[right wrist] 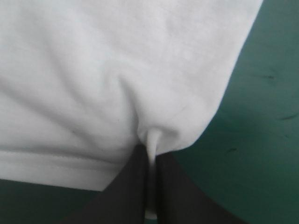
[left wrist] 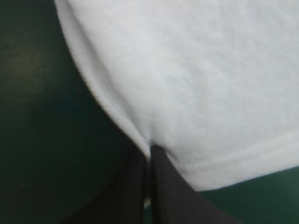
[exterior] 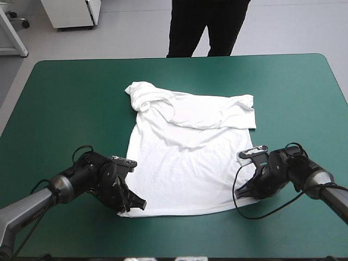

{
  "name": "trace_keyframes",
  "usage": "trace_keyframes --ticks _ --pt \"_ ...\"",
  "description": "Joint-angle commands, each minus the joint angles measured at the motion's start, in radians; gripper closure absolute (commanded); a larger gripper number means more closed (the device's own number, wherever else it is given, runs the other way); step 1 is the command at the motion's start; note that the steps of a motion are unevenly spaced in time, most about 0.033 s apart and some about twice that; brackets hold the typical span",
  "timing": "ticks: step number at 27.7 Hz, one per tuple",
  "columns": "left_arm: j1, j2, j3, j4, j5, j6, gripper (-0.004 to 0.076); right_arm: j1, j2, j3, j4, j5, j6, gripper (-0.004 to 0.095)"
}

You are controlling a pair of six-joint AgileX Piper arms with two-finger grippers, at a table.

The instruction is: Fold the cloth

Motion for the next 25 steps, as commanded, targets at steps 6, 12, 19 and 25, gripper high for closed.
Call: trace_keyframes --ticks 6,12,19,25 --pt "-0.012 -0.119 -0.325 0.069 -0.074 0.004 0.0733 0.004 -0.165 -0.361 0.063 0.101 0.003 0.0925" --pt "-0.012 -0.165 -0.639 0.148 -0.001 0.042 0.0733 0.004 -0.192 -0.625 0.005 0.181 0.019 0.0925" --pt "-0.012 -0.165 -1.003 0.189 0.003 0.118 0.0733 0.004 -0.19 -0.954 -0.098 0.177 0.037 0.0925" --pt "-0.012 -0.165 -1.195 0.226 -0.045 0.204 0.0733 0.004 -0.188 -1.166 -0.166 0.075 0.064 0.0925"
